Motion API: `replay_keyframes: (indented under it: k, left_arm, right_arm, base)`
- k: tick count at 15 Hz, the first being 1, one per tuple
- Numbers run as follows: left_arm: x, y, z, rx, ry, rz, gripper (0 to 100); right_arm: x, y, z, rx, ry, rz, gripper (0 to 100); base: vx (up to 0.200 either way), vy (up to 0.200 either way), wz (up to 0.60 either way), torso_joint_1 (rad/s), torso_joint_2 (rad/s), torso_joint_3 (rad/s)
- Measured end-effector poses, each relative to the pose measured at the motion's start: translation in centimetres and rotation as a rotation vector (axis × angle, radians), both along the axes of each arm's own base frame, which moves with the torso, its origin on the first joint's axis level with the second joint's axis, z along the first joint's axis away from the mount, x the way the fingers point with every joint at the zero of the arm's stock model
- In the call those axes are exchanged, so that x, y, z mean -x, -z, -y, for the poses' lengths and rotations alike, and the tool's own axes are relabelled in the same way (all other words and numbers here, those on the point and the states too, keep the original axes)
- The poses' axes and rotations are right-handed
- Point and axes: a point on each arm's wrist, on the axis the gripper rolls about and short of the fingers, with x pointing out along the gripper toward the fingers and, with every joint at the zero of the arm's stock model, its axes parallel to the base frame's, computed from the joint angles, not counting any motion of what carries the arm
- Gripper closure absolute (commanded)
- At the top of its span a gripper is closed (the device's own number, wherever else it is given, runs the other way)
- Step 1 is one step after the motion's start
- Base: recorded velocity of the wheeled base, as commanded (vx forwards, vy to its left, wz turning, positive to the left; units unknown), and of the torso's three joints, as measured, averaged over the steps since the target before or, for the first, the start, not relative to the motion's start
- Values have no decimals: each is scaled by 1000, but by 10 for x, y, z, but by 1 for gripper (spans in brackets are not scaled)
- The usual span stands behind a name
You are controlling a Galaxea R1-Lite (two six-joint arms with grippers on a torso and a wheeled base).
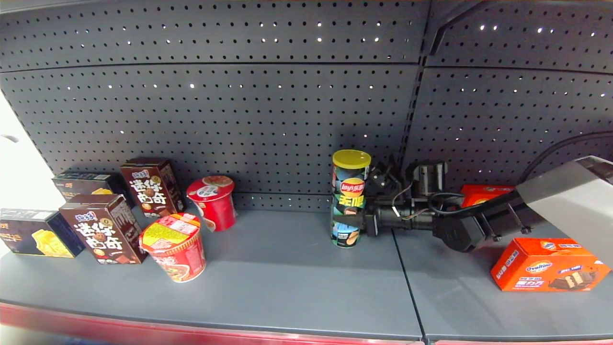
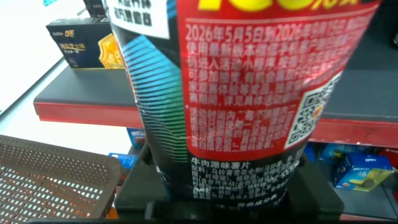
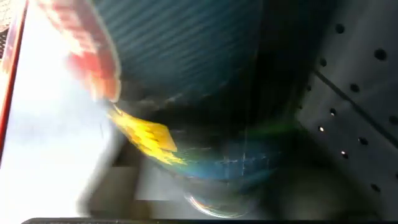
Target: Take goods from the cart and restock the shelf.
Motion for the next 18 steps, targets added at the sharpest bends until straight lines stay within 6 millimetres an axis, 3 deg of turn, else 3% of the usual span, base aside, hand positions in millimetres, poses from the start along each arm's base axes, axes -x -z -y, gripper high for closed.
replay_keyframes:
  k: [5, 10, 12, 15, 18]
  left_arm:
    - [1, 4, 0, 0, -3, 7, 100]
    - [4, 7, 0, 5, -1, 24, 100]
    - [4, 8, 0, 5, -1, 25, 100]
    - [4, 8, 0, 5, -2, 25, 100]
    - [4, 8, 0, 4, -4, 25, 100]
  right_arm:
    - [27, -29, 5, -19, 54, 1, 100]
    - [97, -69, 22, -31, 79, 40, 100]
    - [129, -72, 32, -26, 73, 35, 100]
    - [177, -62, 47, -8, 46, 12, 100]
    - [202, -53, 58, -22, 47, 48, 100]
  base:
    - [0, 0, 0, 0, 0, 0]
    - [0, 0, 0, 0, 0, 0]
    - [0, 0, 0, 0, 0, 0]
    - [0, 0, 0, 0, 0, 0]
    - [0, 0, 0, 0, 0, 0]
